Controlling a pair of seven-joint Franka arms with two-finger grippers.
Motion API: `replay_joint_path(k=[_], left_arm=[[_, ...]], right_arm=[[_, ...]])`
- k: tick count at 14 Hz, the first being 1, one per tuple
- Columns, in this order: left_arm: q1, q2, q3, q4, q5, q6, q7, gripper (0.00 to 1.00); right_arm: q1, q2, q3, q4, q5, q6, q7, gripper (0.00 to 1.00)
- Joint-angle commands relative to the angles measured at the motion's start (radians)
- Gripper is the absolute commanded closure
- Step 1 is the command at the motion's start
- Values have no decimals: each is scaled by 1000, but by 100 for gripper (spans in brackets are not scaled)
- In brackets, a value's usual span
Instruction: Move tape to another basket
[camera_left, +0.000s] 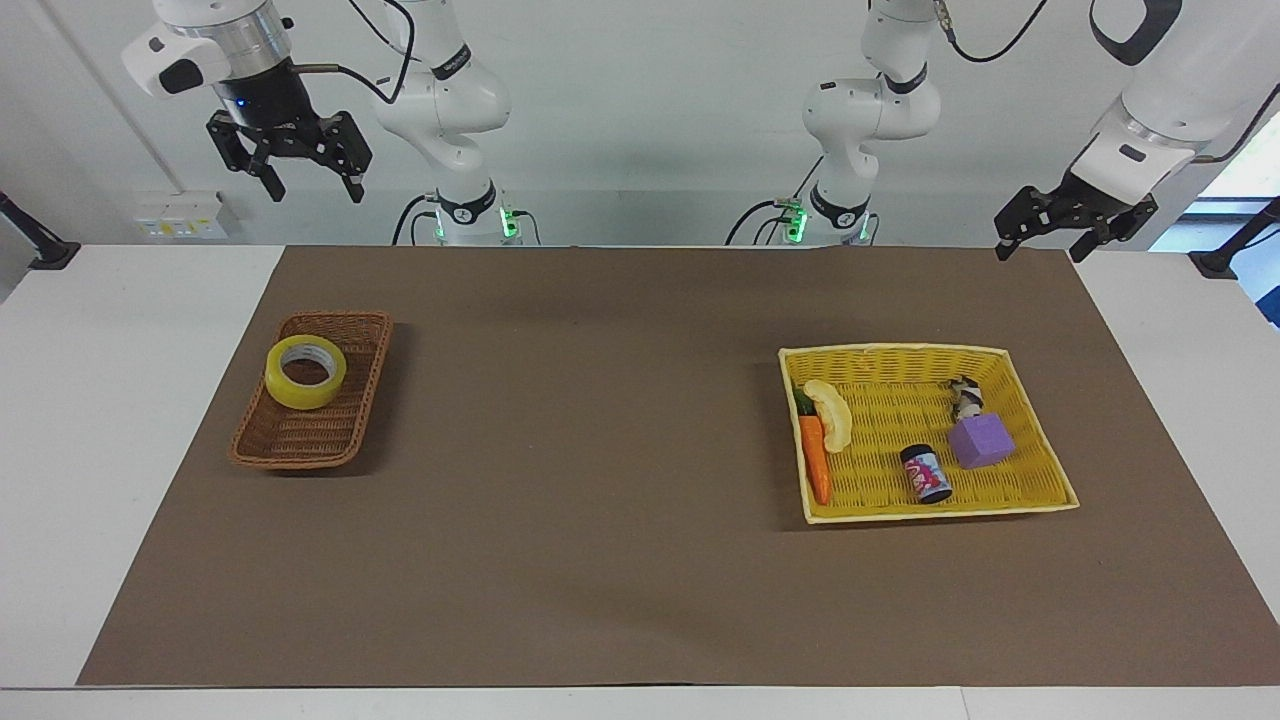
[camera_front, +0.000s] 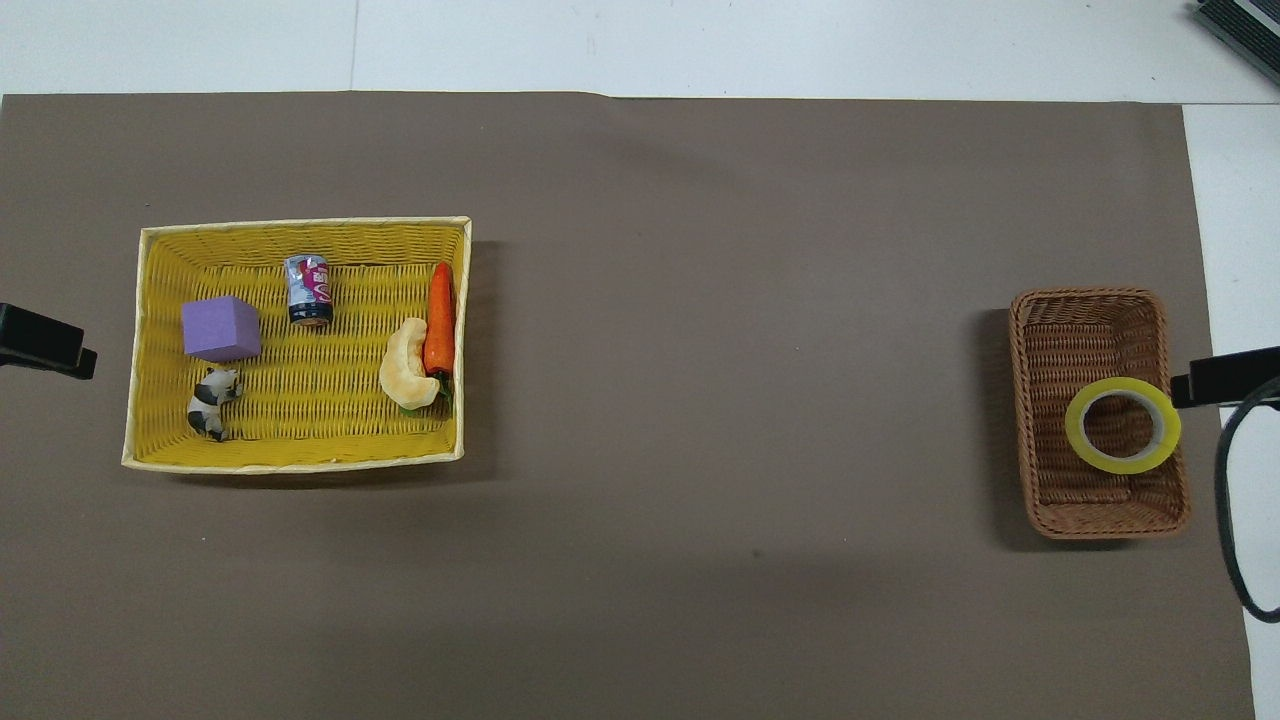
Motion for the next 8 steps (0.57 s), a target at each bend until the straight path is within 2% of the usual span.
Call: replay_joint_path(k=[1,8], left_arm=[[9,9,-5,22,11,-22,13,0],[9,9,-7,22,13,-22,13,0]], right_arm=[[-10,-23,9,-23,-25,-6,-27,0],[-8,-26,9,-29,-26,-3,-77,0]])
